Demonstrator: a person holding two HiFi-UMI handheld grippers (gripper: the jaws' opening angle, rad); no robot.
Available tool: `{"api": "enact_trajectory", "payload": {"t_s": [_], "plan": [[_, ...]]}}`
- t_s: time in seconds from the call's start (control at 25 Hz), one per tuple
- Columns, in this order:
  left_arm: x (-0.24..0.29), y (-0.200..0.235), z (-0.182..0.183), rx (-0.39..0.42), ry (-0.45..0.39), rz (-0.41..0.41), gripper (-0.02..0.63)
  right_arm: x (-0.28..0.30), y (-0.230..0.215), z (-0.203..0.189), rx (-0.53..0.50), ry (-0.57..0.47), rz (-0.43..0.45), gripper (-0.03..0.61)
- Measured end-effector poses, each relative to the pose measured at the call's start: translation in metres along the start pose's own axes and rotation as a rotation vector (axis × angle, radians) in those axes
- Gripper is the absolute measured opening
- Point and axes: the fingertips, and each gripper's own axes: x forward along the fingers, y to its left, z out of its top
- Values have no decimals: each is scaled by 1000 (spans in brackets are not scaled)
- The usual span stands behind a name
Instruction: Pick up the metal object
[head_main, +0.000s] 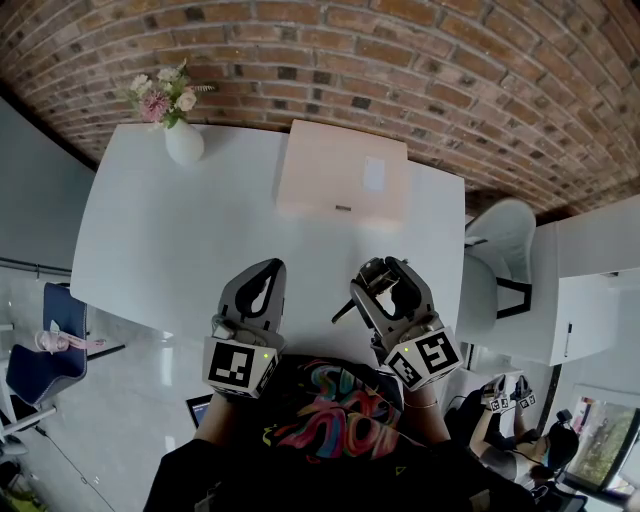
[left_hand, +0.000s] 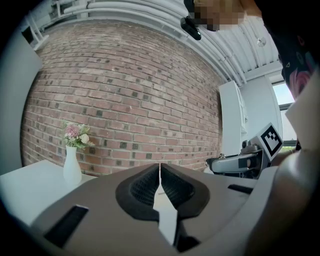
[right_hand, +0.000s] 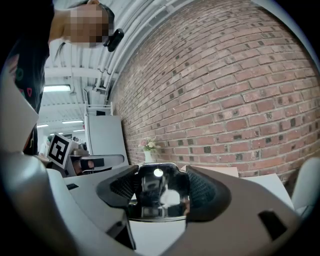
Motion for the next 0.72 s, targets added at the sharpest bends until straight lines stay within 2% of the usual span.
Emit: {"api": "enact_trajectory", "payload": {"t_s": [0.72], "plan": [[-4,1,1,-8,-6,20,30,-2,0,5,-14,-12,-1,314]]}}
